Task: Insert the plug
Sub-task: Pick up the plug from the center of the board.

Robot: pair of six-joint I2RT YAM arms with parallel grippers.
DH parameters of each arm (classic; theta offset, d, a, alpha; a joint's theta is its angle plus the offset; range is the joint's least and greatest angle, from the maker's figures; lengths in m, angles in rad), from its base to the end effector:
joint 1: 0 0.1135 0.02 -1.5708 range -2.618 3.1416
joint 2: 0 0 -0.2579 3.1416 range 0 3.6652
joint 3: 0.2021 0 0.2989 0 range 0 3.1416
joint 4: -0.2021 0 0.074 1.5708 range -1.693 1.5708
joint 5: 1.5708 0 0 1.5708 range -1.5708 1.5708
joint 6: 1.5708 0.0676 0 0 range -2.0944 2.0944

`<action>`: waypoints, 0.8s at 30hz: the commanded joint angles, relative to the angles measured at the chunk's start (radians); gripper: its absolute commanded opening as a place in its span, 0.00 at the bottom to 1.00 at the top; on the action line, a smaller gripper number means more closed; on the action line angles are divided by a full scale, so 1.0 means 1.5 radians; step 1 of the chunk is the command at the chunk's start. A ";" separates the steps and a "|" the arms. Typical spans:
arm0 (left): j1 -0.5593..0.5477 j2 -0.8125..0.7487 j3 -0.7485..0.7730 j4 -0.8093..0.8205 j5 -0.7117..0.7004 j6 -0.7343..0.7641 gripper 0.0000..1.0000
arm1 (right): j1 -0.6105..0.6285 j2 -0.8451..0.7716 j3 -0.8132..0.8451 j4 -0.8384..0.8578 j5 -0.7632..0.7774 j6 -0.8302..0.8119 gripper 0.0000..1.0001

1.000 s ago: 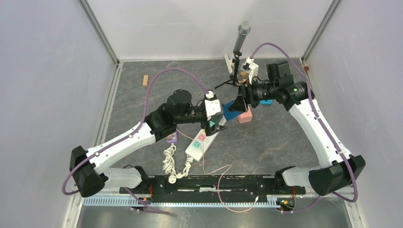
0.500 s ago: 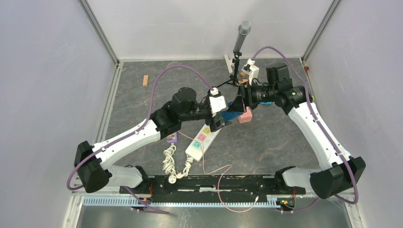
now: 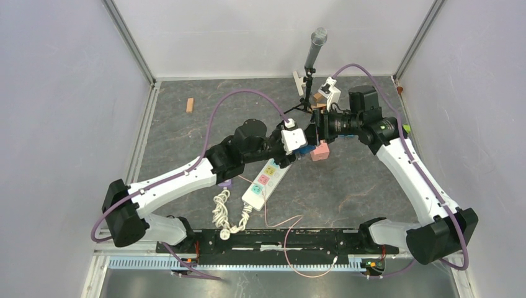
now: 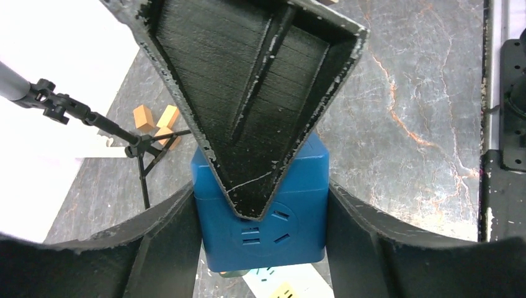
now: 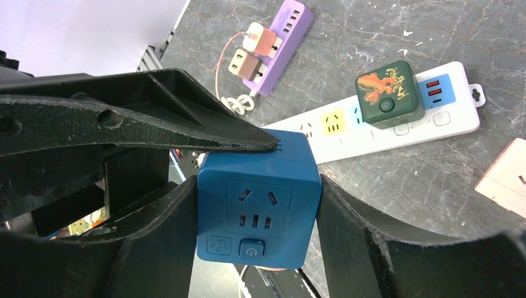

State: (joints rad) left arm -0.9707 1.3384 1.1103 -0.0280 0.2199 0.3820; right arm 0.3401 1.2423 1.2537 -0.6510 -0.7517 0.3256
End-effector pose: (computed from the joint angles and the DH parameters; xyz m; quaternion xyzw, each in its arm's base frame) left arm 0.2108 -0.3342 0.3212 0.5448 0.5717 -0.2593 0.5560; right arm 0.2937 0.1529 0.3473 -0.1708 0.8300 0.4464 0.2875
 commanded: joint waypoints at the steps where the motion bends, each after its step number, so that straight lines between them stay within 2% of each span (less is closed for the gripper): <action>1: -0.008 0.009 0.034 0.005 -0.037 0.031 0.34 | 0.001 -0.025 -0.001 0.035 -0.007 -0.001 0.26; 2: -0.008 0.007 0.033 0.007 -0.040 0.030 0.24 | 0.001 -0.023 0.000 0.025 -0.006 -0.010 0.36; 4: -0.009 0.000 0.031 0.010 -0.041 0.032 0.15 | 0.001 -0.015 0.003 0.001 0.002 -0.033 0.52; 7: -0.009 -0.008 0.028 0.013 -0.040 0.036 0.14 | 0.001 -0.009 -0.001 -0.012 0.004 -0.048 0.71; 11: -0.010 -0.014 0.029 0.012 -0.036 0.033 0.12 | 0.003 0.001 -0.017 -0.006 -0.009 -0.048 0.84; 15: -0.010 -0.018 0.033 0.012 -0.031 0.035 0.12 | 0.014 0.010 -0.036 0.000 -0.021 -0.043 0.88; 19: -0.011 -0.020 0.039 0.008 -0.026 0.037 0.12 | 0.021 0.008 -0.061 0.049 -0.034 -0.010 0.89; 22: -0.012 -0.019 0.040 0.007 -0.026 0.039 0.12 | 0.026 0.009 -0.068 0.080 -0.046 0.020 0.86; 24: -0.012 -0.018 0.040 0.003 -0.027 0.040 0.12 | 0.029 0.014 -0.065 0.085 -0.053 0.028 0.80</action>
State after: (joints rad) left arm -0.9840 1.3476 1.1183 -0.0658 0.1822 0.3912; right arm 0.3725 1.2579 1.1507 -0.6106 -0.7872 0.3180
